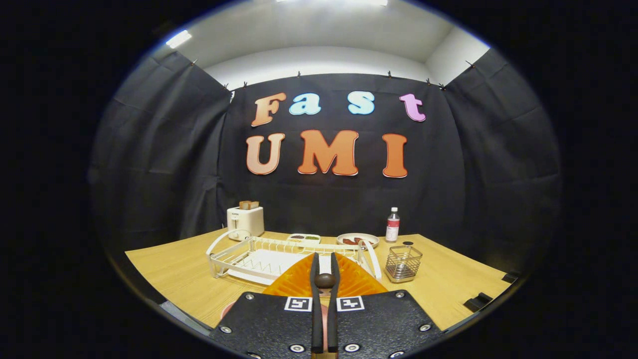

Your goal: Take the plate from the dish rack, then take the spoon from the basket and place it into the plate.

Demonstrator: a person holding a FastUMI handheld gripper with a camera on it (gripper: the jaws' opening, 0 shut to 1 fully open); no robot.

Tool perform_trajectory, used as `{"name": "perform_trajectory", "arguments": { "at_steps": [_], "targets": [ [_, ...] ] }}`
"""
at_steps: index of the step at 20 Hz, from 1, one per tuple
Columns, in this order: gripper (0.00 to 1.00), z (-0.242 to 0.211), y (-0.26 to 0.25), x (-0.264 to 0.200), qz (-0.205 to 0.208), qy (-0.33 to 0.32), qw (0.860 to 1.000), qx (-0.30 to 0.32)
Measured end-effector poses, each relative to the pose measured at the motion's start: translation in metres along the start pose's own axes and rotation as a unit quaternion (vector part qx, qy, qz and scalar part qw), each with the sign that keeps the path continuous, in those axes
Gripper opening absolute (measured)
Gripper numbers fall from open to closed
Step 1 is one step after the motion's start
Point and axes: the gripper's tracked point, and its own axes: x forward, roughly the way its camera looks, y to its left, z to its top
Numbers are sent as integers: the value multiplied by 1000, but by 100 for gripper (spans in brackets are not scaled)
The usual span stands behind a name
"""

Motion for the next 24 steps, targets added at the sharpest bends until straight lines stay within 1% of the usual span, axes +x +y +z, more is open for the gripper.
{"name": "perform_trajectory", "arguments": {
  "at_steps": [3,7,15,22,23,24],
  "targets": [
    [4,-18,24,-3,16,8,1000,5],
    [4,-35,38,-5,20,15,1000,9],
    [4,-63,43,-4,15,24,999,15],
    [4,-69,45,-2,20,23,999,13],
    [8,-71,45,-3,19,25,999,14],
    [8,-73,45,-4,19,28,999,14]
  ]
}}
